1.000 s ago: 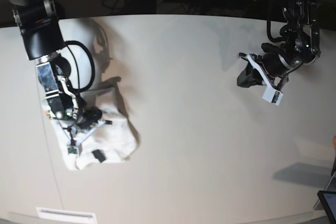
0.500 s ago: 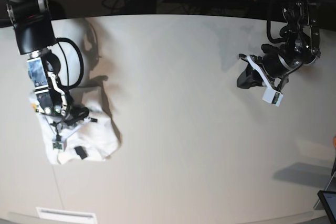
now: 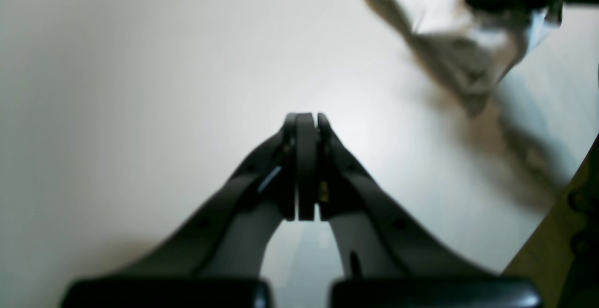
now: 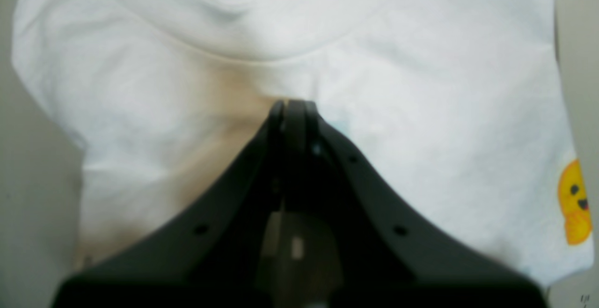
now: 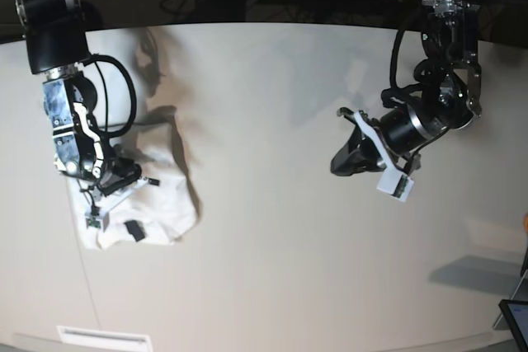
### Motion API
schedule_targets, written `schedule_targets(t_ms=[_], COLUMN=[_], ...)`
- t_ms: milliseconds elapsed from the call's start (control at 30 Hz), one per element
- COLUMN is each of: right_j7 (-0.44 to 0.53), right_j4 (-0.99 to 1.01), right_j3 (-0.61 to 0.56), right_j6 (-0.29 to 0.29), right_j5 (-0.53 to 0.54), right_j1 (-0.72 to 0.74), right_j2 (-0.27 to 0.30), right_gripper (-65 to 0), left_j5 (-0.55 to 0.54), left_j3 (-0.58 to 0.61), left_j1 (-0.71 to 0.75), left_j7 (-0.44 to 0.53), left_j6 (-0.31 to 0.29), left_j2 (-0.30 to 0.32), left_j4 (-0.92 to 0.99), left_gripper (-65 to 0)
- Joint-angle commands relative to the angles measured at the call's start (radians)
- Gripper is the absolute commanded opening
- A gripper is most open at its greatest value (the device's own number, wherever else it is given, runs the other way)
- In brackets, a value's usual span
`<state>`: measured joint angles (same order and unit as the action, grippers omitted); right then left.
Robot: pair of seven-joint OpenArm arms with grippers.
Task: Fold the T-shirt properly
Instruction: 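Drag the folded shirt with the right gripper and flatten it, then smooth the shirt's edge with the left gripper and release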
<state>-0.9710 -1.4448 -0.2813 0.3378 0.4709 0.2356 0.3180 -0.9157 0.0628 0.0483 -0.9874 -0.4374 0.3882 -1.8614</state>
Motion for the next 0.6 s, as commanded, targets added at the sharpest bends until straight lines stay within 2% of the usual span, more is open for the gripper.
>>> schedule_targets(t_ms=[0, 133, 267, 400, 567], right_j7=[0.013, -0.018, -0.038, -0.032, 0.036], right_j4=[-0.043, -0.150, -0.268, -0.333, -0.363], right_j3=[0.009, 0.047, 0.144, 0.230, 0.342], right_j6=[-0.003, -0.001, 0.034, 0.040, 0.028], right_j5=[-0.002, -0.004, -0.005, -0.005, -0.005], right_j1=[0.028, 0.025, -0.022, -0.092, -0.216], right_j2=[0.014, 0.046, 0.068, 0.105, 0.109], right_gripper=[-64.9, -64.9, -65.0, -65.0, -65.0], left_j5=[-0.015, 0.000, 0.126, 0.257, 0.422], left_j3=[0.015, 0.125, 0.234, 0.383, 0.510], left_j1=[-0.029, -0.103, -0.132, -0.127, -0.138], left_j7=[0.022, 0.025, 0.046, 0.215, 0.338], left_j6=[-0.004, -0.004, -0.004, -0.004, -0.004], left_j2=[-0.004, -0.073, -0.146, -0.225, -0.332], left_j4=[-0.020, -0.053, -0.120, -0.108, 0.018], left_gripper=[-65.0, -65.0, -65.0, -65.0, -65.0])
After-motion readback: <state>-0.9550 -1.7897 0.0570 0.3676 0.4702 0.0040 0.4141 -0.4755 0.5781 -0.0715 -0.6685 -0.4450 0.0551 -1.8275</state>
